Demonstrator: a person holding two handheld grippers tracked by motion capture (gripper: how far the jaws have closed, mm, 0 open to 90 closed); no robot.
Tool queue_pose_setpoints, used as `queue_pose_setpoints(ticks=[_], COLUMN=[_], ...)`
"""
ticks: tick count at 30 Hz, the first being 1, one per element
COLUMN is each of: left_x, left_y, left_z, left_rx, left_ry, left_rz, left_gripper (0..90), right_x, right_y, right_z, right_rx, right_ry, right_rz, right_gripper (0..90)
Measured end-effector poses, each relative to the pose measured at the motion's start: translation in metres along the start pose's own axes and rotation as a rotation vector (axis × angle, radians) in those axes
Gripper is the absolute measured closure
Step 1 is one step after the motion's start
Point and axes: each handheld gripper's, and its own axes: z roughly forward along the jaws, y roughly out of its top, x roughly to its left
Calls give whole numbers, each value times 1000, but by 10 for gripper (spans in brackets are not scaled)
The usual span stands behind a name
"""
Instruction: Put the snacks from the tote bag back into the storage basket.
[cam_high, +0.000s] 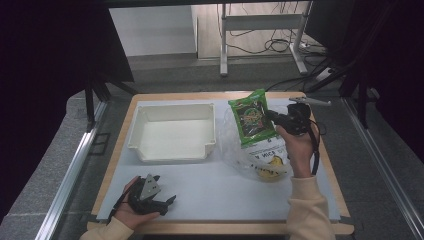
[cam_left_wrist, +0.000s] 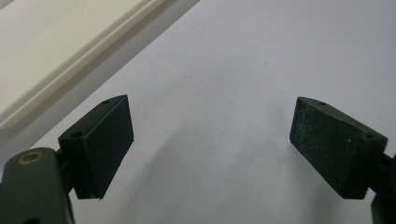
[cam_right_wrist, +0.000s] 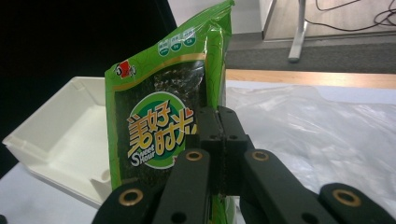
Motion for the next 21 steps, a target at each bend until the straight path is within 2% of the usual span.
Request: queue_pose_setpoints(ticks=[5,14,21], left_x=[0,-1,0], left_y=[0,0,0], left_z=[0,-2,-4], left_rx=[-4,-16,-28], left_ry=[-2,-12,-16], left_rz=[-5,5,2], left_gripper=[134,134,134], right_x=[10,18,28], right_y=[3,8,7], right_z=[3,3,13], right_rx=[0,-1,7], right_ry=[8,11,23], right_rz=[-7,2,0], right_gripper=[900,900,900])
